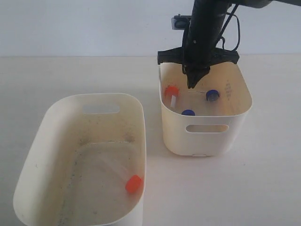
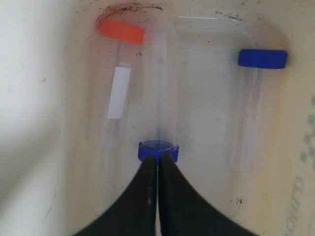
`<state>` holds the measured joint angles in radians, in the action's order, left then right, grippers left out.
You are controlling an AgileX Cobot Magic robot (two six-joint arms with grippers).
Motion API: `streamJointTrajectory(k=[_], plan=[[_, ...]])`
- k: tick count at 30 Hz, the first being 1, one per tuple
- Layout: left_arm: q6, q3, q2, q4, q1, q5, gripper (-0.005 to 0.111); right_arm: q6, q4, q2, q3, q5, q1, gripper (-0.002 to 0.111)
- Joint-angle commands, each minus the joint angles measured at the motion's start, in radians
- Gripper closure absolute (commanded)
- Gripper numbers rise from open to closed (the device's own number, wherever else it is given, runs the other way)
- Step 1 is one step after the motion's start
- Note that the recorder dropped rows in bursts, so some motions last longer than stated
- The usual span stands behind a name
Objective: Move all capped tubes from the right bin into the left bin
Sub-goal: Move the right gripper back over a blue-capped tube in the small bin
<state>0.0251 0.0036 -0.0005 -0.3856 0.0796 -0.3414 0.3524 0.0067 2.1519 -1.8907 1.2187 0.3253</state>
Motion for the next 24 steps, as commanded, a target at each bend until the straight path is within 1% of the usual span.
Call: streamJointTrajectory(k=[1,6,9,18,24], plan=[[0.01,-0.004,0.0,0.003,0.005,0.005,0.102,-0.003,-0.018,0.005,-0.005,0.002,-0.007,0.108],[0.01,-0.004,0.0,0.003,0.005,0.005,0.102,-0.011,-0.013,0.006,-0.005,0.002,-0.037,0.108],[0.01,-0.004,0.0,0.003,0.005,0.005,0.102,-0.011,0.029,0.006,-0.005,0.002,-0.054,0.108],[0.01,-0.004,0.0,0.003,0.005,0.005,0.102,-0.017,0.074,0.052,-0.005,0.002,-0.054,0.108],[0.01,-0.004,0.0,0.003,0.005,0.005,0.102,-0.019,0.068,0.06,-0.005,0.002,-0.054,0.108]])
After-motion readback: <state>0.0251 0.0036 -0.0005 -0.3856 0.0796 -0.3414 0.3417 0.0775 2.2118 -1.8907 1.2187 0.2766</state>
